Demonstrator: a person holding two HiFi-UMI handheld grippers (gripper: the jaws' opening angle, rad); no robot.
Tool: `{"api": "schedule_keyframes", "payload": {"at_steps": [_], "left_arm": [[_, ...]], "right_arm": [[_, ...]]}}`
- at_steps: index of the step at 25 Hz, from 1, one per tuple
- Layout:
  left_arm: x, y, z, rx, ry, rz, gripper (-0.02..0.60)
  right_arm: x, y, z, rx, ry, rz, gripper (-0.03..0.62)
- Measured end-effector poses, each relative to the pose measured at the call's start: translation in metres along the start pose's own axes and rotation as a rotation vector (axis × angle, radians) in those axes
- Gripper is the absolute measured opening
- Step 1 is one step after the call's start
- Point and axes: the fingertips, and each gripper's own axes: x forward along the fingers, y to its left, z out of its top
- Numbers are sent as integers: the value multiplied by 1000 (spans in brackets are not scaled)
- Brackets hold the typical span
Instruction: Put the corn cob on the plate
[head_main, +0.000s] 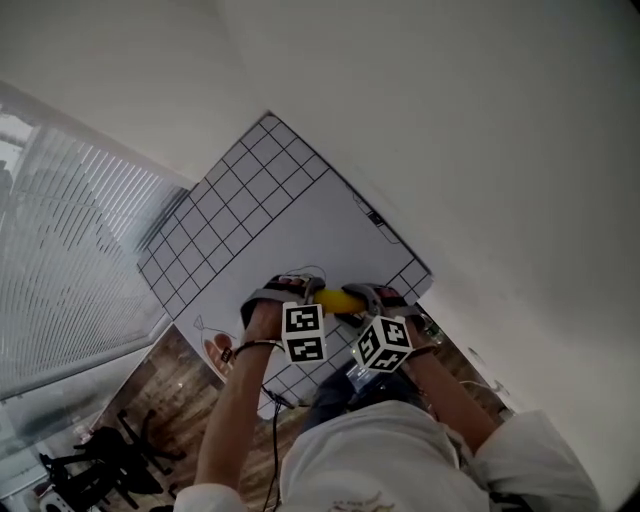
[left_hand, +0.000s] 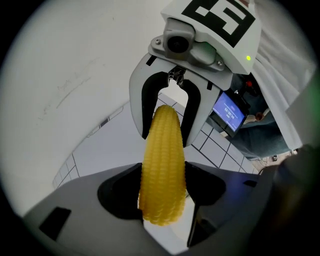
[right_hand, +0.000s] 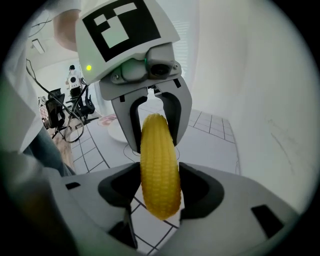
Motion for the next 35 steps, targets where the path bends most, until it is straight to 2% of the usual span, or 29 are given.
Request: {"api": "schedule_keyframes", "payload": {"at_steps": [10,18,25,35], "left_arm": [[-53,6,17,4,0,104,258],[-73,-2,11,-86,-8,145,259],[-93,-24,-23,-244,9,203,259],[-107,-84,-88,-575,15,296,259]], "right_arm": [[-42,-8,33,-69,-51,-47,245],[-53,-1,54,-164,-65,-23,245],[-41,26,88,-289,-97,80,245],[-5,93,134,-553,-130,292,247]]}}
